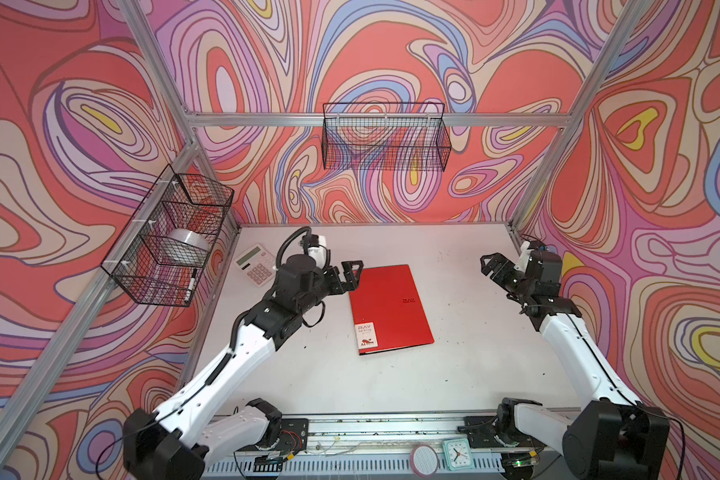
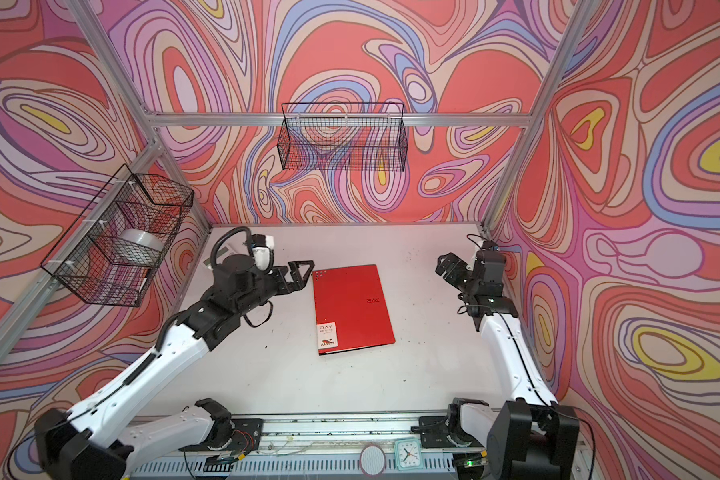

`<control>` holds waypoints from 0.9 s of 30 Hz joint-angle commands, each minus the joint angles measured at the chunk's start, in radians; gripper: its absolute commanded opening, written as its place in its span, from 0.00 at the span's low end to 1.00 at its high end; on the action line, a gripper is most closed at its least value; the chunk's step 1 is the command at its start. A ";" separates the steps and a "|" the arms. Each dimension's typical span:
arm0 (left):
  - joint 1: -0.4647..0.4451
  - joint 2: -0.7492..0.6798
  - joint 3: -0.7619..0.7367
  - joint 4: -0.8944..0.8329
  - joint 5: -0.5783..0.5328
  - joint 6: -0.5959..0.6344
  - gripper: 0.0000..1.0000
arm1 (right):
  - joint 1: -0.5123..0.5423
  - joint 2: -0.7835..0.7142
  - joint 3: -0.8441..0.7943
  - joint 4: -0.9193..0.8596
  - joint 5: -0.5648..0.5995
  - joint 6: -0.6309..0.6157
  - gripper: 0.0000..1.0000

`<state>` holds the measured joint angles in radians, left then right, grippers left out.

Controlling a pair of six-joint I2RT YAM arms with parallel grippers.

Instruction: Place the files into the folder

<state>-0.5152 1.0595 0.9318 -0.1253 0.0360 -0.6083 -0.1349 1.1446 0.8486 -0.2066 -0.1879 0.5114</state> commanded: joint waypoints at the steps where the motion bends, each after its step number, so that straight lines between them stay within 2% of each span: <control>1: 0.006 -0.093 -0.181 -0.084 -0.511 0.130 1.00 | 0.003 -0.022 -0.162 0.330 0.084 -0.099 0.98; 5: 0.049 -0.203 -0.404 0.105 -0.683 0.246 1.00 | 0.004 0.040 -0.301 0.522 0.206 -0.114 0.98; 7: 0.083 -0.209 -0.487 0.125 -0.789 0.231 1.00 | 0.003 0.068 -0.328 0.570 0.216 -0.170 0.98; 9: 0.138 -0.184 -0.538 0.190 -0.828 0.233 1.00 | 0.003 0.099 -0.390 0.686 0.266 -0.214 0.98; 10: 0.172 -0.175 -0.521 0.146 -0.821 0.183 1.00 | 0.003 0.114 -0.425 0.760 0.281 -0.235 0.98; 13: 0.230 -0.102 -0.540 0.327 -0.796 0.275 1.00 | 0.004 0.201 -0.510 1.000 0.290 -0.284 0.98; 15: 0.249 -0.020 -0.550 0.435 -0.866 0.333 1.00 | 0.004 0.290 -0.528 1.113 0.282 -0.292 0.98; 17: 0.283 0.069 -0.577 0.514 -0.827 0.329 1.00 | 0.004 0.349 -0.534 1.207 0.271 -0.302 0.98; 19: 0.301 0.165 -0.649 0.773 -0.815 0.344 1.00 | 0.005 0.406 -0.527 1.268 0.263 -0.320 0.98; 20: 0.307 0.189 -0.674 0.867 -0.738 0.350 1.00 | 0.006 0.452 -0.520 1.311 0.268 -0.317 0.98; 21: 0.336 0.220 -0.659 0.877 -0.684 0.355 1.00 | 0.008 0.444 -0.510 1.270 0.246 -0.332 0.98; 23: 0.349 0.241 -0.576 0.726 -0.615 0.346 1.00 | 0.012 0.448 -0.492 1.254 0.203 -0.352 0.98; 25: 0.352 0.273 -0.570 0.785 -0.533 0.414 1.00 | 0.014 0.466 -0.487 1.263 0.125 -0.381 0.98; 27: 0.351 0.260 -0.574 0.784 -0.435 0.448 1.00 | 0.015 0.560 -0.508 1.418 0.075 -0.402 0.98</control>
<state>-0.1665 1.3273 0.3332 0.5556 -0.5549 -0.2363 -0.1284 1.6154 0.3439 1.0279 -0.0139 0.1661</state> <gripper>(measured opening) 0.995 0.983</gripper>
